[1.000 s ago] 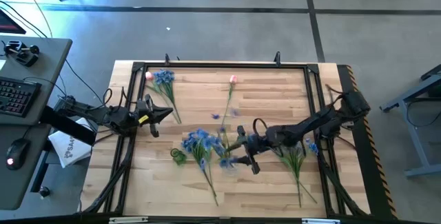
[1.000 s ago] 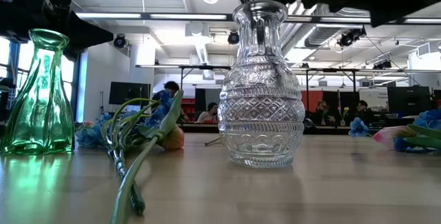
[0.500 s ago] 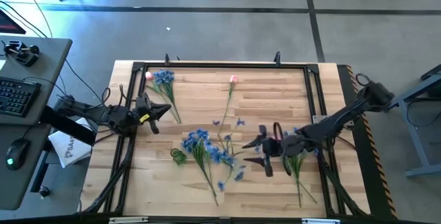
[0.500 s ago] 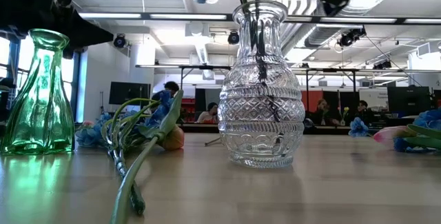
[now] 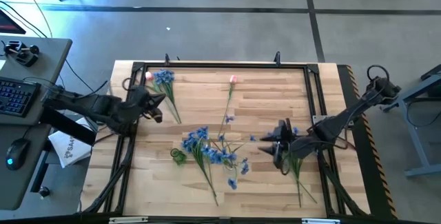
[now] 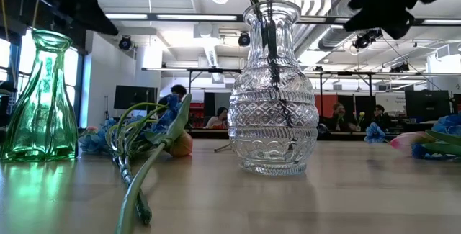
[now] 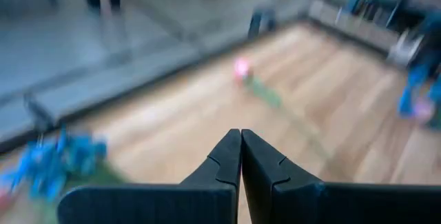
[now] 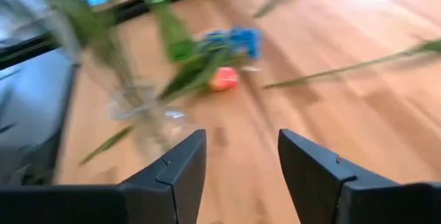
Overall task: Sort flowers into vase by color
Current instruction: Put the top left pink flower into the green vase
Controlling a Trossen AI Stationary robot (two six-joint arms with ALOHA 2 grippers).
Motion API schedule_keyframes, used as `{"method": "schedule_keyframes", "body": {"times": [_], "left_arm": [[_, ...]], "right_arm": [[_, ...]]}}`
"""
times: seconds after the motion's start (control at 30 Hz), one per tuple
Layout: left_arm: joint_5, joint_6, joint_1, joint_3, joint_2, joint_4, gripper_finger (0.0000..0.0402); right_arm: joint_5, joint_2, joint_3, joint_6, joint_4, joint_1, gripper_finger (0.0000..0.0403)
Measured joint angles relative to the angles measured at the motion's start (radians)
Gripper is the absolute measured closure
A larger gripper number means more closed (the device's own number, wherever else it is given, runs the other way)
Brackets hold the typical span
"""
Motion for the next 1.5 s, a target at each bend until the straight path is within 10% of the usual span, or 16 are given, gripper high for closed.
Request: {"method": "schedule_keyframes", "body": {"times": [0.2, 0.43, 1.0, 1.5], "left_arm": [[0.175, -0.299, 0.095, 0.131, 0.249, -0.42, 0.0401], [0.219, -0.436, 0.252, 0.113, 0.405, -0.457, 0.0396], [0.398, -0.08, 0.793, 0.113, 0.678, -0.204, 0.0239], [0.507, -0.025, 1.036, 0.112, 0.898, -0.022, 0.0269]], "right_arm": [[0.088, 0.116, -0.002, 0.094, -0.028, 0.0, 0.0233], [0.113, 0.278, -0.002, 0.103, -0.027, 0.0, 0.0233], [0.166, 0.369, -0.002, 0.102, -0.024, 0.0, 0.0233], [0.192, 0.369, -0.002, 0.087, -0.019, 0.0, 0.0233]]}}
